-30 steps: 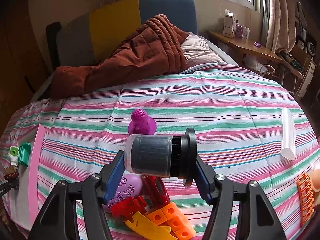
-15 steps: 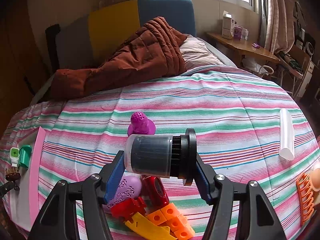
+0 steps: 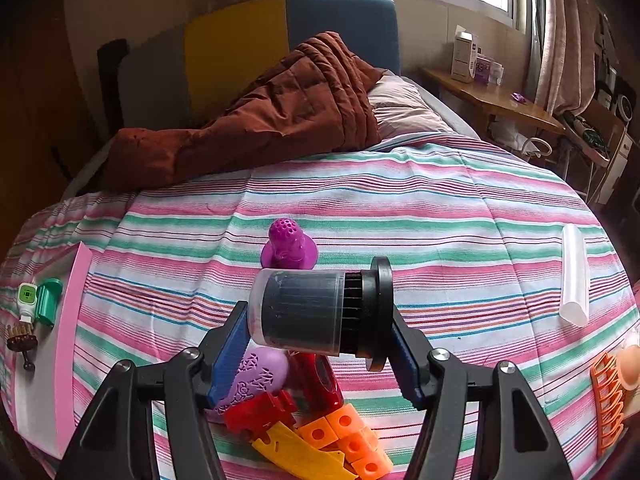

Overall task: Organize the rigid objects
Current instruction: 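Carry the black cylinder into the tray and open the right gripper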

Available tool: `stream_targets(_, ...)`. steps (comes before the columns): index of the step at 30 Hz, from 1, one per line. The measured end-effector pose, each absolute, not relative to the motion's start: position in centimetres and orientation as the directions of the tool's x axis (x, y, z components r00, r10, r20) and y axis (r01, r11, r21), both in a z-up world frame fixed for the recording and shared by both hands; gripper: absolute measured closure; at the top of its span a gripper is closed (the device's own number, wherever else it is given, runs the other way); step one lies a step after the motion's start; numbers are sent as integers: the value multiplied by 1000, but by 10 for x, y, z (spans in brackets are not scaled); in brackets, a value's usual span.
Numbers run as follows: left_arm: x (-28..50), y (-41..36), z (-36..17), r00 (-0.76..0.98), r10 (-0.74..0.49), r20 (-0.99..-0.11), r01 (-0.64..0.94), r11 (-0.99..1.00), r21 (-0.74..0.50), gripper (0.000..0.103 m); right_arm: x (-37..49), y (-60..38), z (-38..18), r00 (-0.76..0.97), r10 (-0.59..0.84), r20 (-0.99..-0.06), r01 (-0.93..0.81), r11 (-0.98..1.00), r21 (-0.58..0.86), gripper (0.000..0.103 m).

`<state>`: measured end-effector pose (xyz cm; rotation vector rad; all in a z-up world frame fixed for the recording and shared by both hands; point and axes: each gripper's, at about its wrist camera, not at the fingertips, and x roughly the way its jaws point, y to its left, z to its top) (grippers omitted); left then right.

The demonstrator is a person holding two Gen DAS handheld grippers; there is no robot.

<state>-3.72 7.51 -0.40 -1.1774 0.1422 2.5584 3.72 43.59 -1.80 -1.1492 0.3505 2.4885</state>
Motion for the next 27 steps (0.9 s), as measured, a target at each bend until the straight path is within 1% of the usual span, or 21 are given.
stream_targets(12,-20,81,-2,-623,243,-743,-350,-937,-13,45,34,432,-25,-577,229,-784,-422,-906,46,38)
stream_targets(17,-20,78,-2,-624,244,-743,-351,-936,-13,45,32,416,-21,-599,182,-780,-385,-919,82,38)
stream_targets(21,-20,77,-2,-623,249,-741,-351,-936,-19,45,29,381,-9,-643,113,-758,-302,-946,115,38)
stream_targets(27,-23,63,-3,-625,250,-739,-325,-945,-45,45,20,303,19,-698,-32,-715,-97,-986,138,38)
